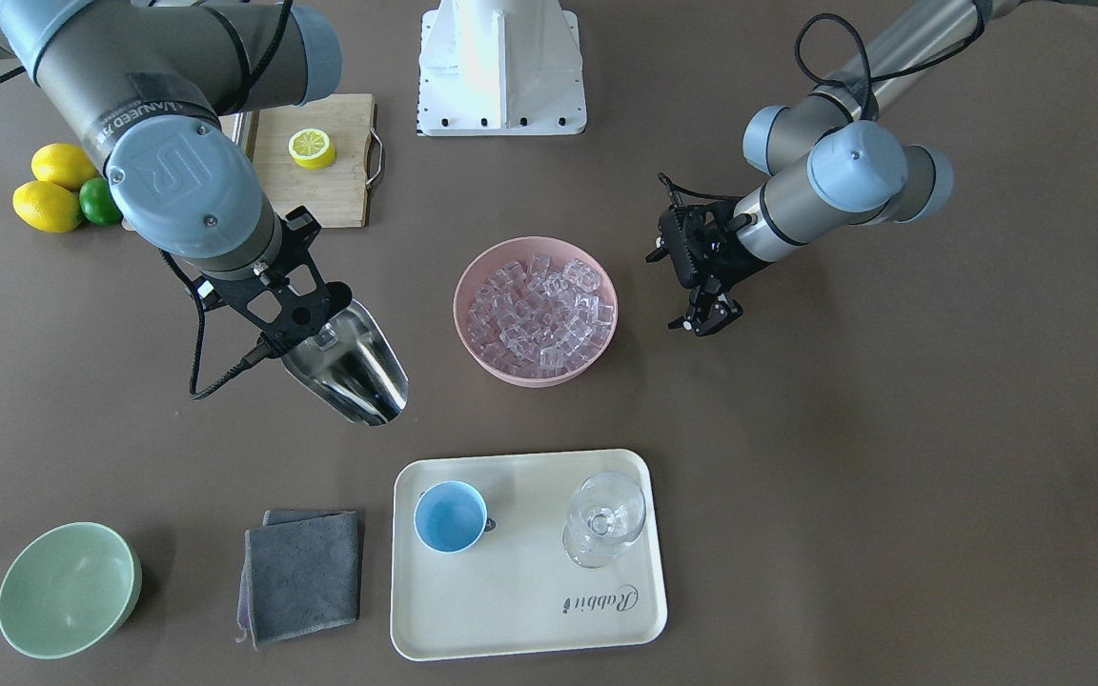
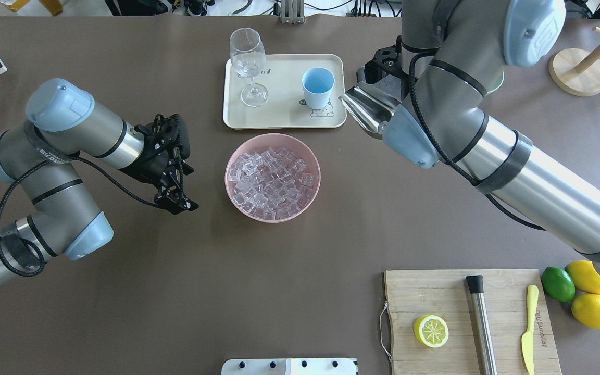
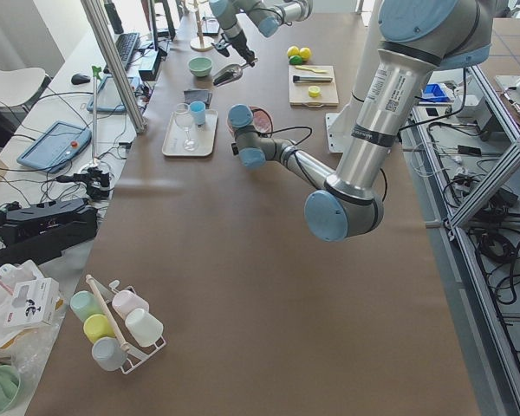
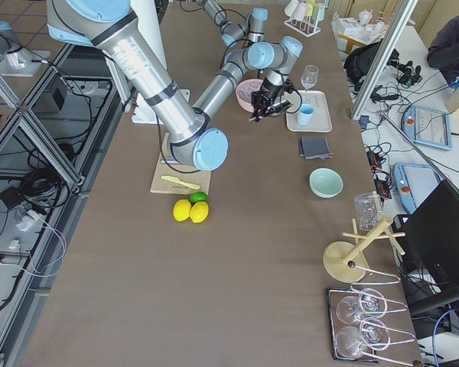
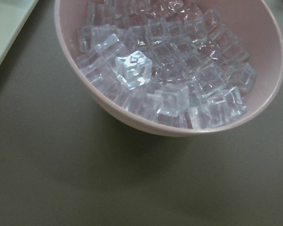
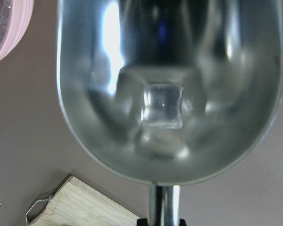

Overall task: Put ice in cup with scoop
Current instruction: 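Carry the scoop over the blue cup with the right gripper while the left arm withdraws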

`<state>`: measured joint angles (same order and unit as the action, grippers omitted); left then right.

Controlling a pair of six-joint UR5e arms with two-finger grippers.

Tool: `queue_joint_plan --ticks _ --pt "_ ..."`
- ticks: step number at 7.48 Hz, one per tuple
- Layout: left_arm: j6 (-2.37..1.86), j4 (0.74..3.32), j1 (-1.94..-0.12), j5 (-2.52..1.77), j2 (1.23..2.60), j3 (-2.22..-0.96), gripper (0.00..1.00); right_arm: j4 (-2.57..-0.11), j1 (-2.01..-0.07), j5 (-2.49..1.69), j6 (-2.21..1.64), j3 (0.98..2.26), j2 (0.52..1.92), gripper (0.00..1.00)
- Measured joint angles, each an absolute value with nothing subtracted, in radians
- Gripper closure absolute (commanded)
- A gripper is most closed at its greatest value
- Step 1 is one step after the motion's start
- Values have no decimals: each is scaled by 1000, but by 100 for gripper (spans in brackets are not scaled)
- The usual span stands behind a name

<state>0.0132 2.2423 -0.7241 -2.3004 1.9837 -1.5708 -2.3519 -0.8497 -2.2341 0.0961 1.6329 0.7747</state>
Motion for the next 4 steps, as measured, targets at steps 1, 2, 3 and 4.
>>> queue_joint_plan --ticks 1,2,3,4 --pt "13 2168 -739 -2300 1969 -1614 2 -2388 -851 -2234 121 1580 734 100" --pt "12 2102 -755 -2301 1960 -1645 2 -2421 -851 -2233 144 1520 689 100" --pt "12 2053 -775 -2302 1954 -1663 2 -2452 -852 -2230 165 1466 646 100" --pt "12 2012 -796 -2303 1935 -1689 2 -2481 -853 -2223 184 1416 605 100"
